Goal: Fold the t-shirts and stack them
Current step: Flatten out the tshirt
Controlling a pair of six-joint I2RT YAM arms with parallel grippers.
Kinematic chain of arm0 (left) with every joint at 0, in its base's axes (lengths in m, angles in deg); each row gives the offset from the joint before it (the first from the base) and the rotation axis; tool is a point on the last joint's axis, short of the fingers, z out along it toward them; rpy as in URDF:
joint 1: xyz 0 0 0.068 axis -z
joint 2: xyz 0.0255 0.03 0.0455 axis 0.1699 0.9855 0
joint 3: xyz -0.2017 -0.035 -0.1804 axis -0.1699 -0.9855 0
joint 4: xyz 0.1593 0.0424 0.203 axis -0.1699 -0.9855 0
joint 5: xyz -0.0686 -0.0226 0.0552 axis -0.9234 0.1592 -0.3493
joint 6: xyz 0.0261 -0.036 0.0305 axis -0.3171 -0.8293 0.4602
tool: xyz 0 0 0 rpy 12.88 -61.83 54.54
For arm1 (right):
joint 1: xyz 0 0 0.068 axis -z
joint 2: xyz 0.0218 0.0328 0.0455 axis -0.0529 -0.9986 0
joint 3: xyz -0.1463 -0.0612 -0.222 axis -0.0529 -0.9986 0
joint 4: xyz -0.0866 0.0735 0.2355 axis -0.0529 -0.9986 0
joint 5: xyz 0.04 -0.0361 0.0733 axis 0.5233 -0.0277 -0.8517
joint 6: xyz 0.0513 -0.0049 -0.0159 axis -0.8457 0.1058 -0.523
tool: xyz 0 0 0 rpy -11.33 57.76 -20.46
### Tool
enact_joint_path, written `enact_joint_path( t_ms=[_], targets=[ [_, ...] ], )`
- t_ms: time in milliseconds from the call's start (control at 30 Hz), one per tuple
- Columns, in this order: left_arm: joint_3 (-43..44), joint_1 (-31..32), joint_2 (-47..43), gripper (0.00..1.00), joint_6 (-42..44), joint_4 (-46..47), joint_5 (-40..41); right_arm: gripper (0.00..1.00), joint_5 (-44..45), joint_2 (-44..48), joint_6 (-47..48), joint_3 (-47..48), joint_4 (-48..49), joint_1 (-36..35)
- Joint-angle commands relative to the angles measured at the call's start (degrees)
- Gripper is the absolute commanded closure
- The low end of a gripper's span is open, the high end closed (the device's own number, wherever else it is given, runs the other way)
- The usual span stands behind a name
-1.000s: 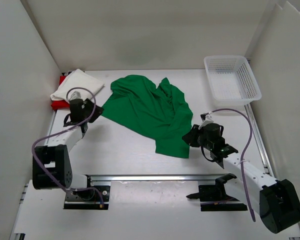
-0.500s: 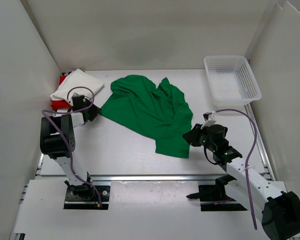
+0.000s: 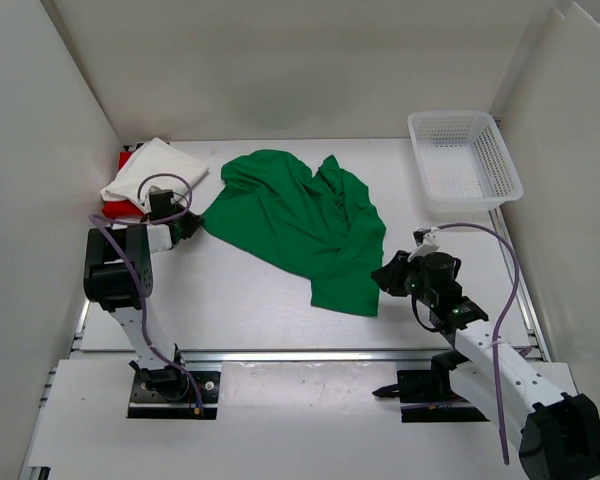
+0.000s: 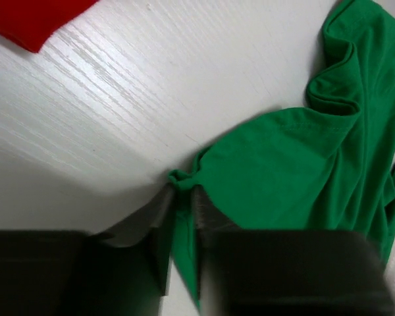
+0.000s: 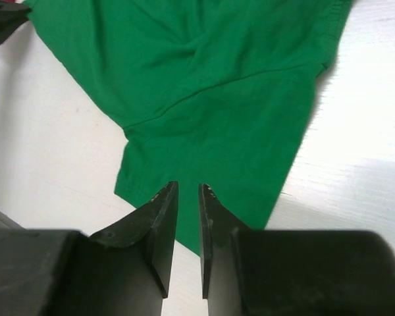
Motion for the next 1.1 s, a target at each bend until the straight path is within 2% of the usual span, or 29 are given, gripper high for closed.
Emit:
enact_joint_path(
  t_ms=[0,33,133,200,267,333,367,400,433,500,600,800,900,1067],
  targets=[
    [1.3,-0.41,0.35,0.78,-0.07,0.93,-0.18,0.82,1.93,1.64,0.81,-1.23,-1.12,0.29],
    [1.38,-0.5,-0.08,0.9,-0.24,1.1,-0.28,0.78,2.64,1.64,0.46,-0.98,-3.56,0.46],
    [1.65,-0.15,-1.75,1.0,0.55,0.23,1.12,0.64,4.22,1.65,-0.24,-0.01,-9.01,1.25],
    [1.65,0.99,-3.24,1.0,1.77,0.31,1.83,0.57,4.05,1.21,-0.07,0.6,-13.06,2.31],
    [1.03,1.25,-5.17,1.0,2.65,0.23,2.27,0.42,5.09,2.43,-0.5,1.48,-18.67,1.0],
    [-0.71,1.96,-7.28,1.0,2.74,0.75,2.62,0.4,8.07,3.74,-1.64,3.58,-23.07,-1.28],
    [-1.77,1.87,-7.99,1.0,2.31,1.71,2.45,0.43,9.4,4.62,-2.95,4.03,-25.97,-4.25],
    [-2.3,2.22,-9.56,1.0,1.96,2.33,2.71,0.52,11.85,4.72,-3.84,5.69,-27.39,-5.76],
    [-3.35,2.57,-10.8,1.0,1.69,2.68,2.62,0.54,13.26,4.2,-4.72,7.1,-30.19,-8.39],
    [-6.15,2.93,-12.91,1.0,0.12,4.43,2.1,0.54,15.47,0.78,-4.99,8.51,-33.81,-10.6],
    [-10.2,4.42,-18.35,1.0,-1.56,6.2,3.94,0.53,14.94,-2.74,-6.47,7.47,-32.34,-12.89],
    [-14.42,10.48,-24.33,1.0,-0.95,7.6,4.38,0.54,13.72,-5.3,-5.69,3.17,-25.66,-9.13],
    [-16.36,11.71,-25.39,1.0,-1.12,8.31,4.21,0.58,13.89,-7.57,-5.52,2.63,-24.33,-9.55],
    [-18.47,12.59,-26.71,1.0,-1.91,9.54,2.54,0.59,11.17,-8.02,-6.83,0.43,-21.43,-9.47]
  ],
)
